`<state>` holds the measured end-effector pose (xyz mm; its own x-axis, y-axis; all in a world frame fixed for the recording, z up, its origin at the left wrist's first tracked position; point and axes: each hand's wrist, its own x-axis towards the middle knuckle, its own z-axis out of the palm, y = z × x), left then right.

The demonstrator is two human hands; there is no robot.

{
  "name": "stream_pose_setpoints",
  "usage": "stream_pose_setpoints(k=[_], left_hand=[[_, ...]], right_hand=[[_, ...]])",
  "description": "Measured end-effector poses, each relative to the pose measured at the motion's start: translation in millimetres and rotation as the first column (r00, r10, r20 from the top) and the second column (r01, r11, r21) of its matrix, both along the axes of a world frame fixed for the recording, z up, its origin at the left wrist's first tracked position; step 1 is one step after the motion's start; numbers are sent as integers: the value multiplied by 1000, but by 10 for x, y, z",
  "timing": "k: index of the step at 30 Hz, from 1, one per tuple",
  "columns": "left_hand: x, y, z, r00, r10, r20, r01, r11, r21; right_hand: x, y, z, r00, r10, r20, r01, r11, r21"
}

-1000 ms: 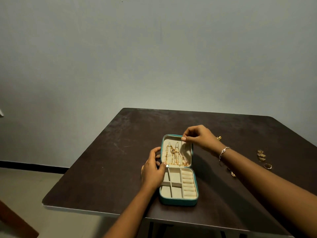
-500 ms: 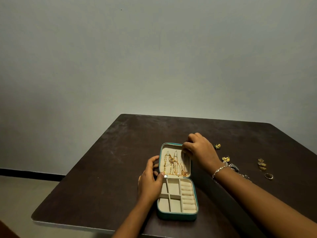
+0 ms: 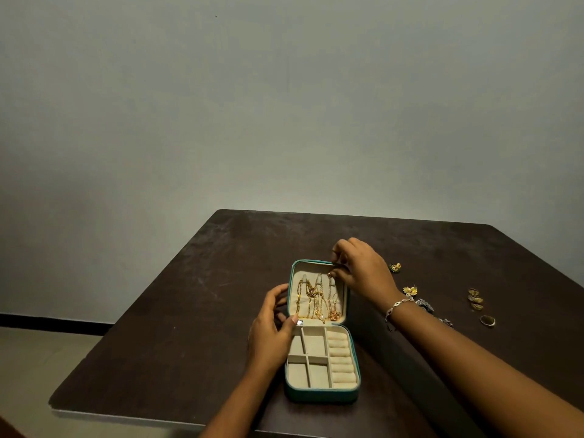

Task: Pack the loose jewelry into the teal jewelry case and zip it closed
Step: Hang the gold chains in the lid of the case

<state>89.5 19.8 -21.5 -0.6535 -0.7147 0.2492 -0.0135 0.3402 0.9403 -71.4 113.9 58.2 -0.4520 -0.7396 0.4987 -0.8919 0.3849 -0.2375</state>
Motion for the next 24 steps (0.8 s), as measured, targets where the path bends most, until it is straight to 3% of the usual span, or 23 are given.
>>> stream_pose_setpoints(k=[8, 17, 21, 24], left_hand=[[9, 3, 13, 1000, -20, -15, 20, 1000, 1], [6, -4, 12, 999, -18, -34, 17, 1000, -16], [8, 4, 16, 998, -16, -61, 16, 1000, -3], [4, 4, 5, 997, -17, -81, 18, 1000, 10]], right_hand=[[46, 15, 60, 996, 22, 86, -26, 999, 38], [51, 66, 201, 931, 91, 353, -106, 994, 24], [82, 165, 184, 835, 150, 530, -115, 988, -98], [158, 291, 72, 697, 174, 695, 13, 967, -255]])
